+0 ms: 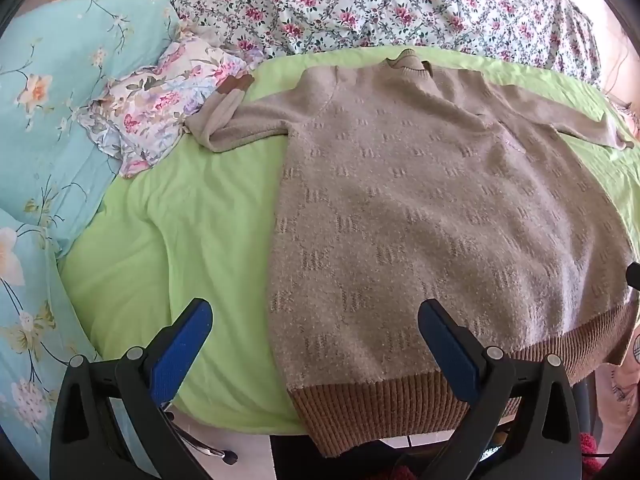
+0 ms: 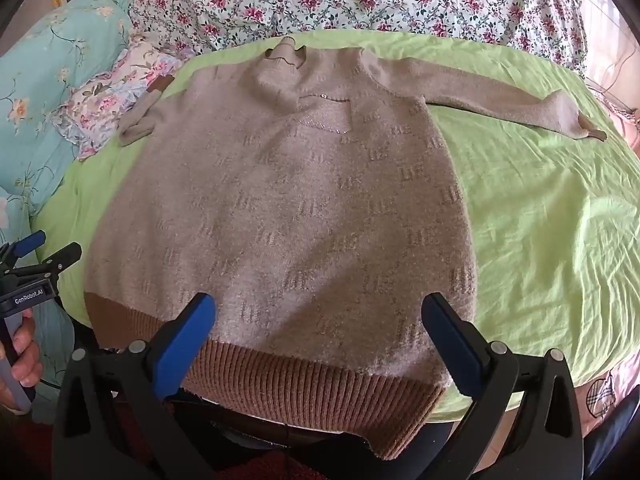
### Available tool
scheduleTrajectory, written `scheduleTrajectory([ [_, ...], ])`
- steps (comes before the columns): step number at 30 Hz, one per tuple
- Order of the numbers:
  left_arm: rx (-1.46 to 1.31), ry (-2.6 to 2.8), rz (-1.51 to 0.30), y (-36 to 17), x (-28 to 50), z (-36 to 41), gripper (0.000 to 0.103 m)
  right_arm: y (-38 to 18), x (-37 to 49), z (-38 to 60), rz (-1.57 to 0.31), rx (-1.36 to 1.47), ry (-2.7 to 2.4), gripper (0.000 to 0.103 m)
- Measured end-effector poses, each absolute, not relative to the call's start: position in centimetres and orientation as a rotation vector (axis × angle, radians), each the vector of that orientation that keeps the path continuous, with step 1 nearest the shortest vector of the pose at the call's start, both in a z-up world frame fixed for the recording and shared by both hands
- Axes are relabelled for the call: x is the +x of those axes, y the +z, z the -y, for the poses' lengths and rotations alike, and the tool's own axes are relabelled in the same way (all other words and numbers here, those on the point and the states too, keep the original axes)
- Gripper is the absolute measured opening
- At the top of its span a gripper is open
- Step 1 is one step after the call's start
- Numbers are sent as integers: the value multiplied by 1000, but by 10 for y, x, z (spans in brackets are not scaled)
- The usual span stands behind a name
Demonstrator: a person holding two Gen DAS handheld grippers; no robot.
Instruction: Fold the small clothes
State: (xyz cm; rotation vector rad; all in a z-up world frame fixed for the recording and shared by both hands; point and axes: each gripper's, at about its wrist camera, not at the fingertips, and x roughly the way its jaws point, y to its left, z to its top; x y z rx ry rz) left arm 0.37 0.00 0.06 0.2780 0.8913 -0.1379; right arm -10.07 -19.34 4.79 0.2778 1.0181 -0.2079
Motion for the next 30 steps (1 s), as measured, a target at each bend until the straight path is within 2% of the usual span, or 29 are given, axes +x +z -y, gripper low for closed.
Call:
scheduleTrajectory([
  [30,291,-209,-888,0,4,6,103,47,-98,193,-1024,275,-205,103],
])
